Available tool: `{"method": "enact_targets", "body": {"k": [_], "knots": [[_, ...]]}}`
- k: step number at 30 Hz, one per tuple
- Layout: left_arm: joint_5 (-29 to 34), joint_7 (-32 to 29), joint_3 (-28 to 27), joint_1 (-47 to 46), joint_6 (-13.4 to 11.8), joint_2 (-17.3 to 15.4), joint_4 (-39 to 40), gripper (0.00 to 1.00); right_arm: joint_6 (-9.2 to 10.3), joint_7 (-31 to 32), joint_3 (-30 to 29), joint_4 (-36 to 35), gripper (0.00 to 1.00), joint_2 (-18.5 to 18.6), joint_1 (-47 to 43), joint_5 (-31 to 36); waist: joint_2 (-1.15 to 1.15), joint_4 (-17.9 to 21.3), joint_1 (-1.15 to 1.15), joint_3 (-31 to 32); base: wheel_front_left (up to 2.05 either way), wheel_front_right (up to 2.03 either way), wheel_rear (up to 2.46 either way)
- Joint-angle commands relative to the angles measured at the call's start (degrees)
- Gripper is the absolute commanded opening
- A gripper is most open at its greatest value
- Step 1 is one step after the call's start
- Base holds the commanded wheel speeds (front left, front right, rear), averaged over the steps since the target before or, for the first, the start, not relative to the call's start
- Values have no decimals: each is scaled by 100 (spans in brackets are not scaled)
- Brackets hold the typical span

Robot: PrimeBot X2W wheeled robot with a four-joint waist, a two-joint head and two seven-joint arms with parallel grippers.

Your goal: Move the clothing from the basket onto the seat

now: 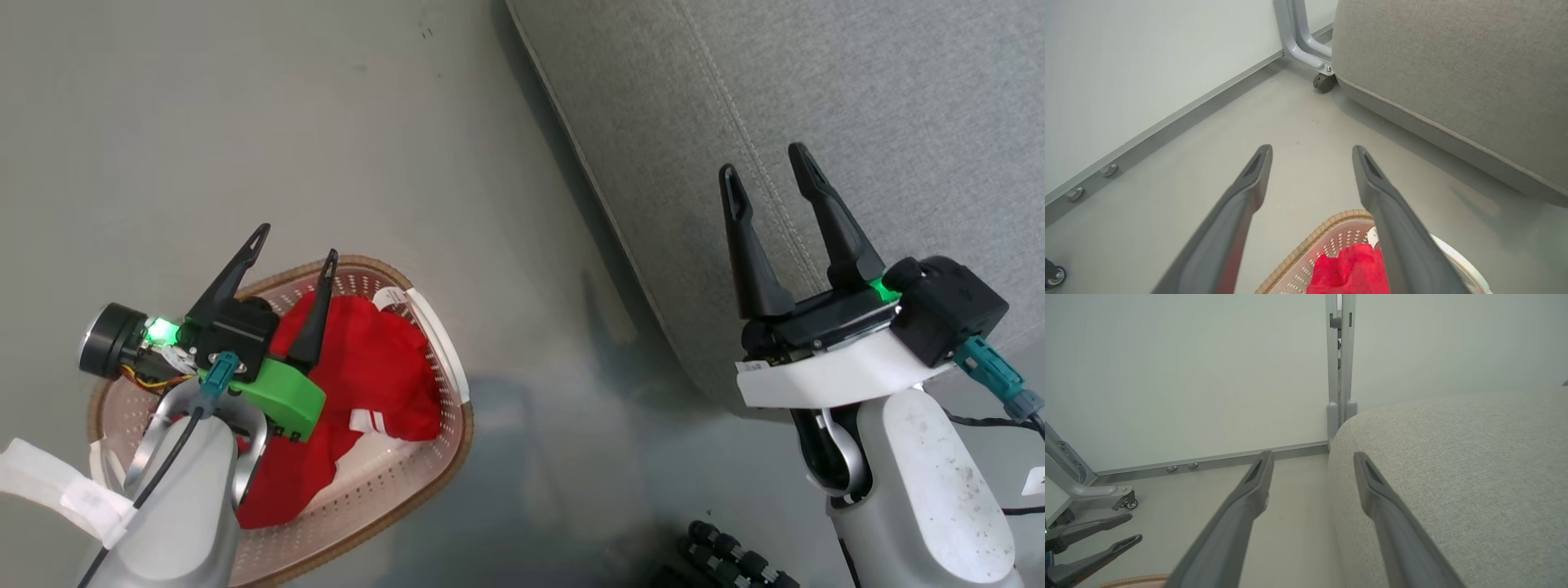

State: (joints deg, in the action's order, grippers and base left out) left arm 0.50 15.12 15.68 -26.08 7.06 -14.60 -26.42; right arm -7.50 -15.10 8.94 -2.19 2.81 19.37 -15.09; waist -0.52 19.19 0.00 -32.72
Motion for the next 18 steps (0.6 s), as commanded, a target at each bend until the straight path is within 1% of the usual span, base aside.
{"method": "enact_targets", "body": {"k": [1, 8, 18], "knots": [[10, 6, 40, -153, 16, -86, -89, 100, 2, -10, 10, -44, 100, 15, 96, -21, 52, 73, 0, -236, 0, 0, 0], [-17, 5, 297, -367, 32, -296, -622, 100, 2, -10, 58, -158, 100, 14, 274, -3, 52, 121, 0, -606, 0, 0, 0], [-47, 6, 835, -716, 48, -540, -1468, 100, 2, -11, 134, -275, 100, 15, 449, -29, 52, 171, 0, -1035, 0, 0, 0]]}}
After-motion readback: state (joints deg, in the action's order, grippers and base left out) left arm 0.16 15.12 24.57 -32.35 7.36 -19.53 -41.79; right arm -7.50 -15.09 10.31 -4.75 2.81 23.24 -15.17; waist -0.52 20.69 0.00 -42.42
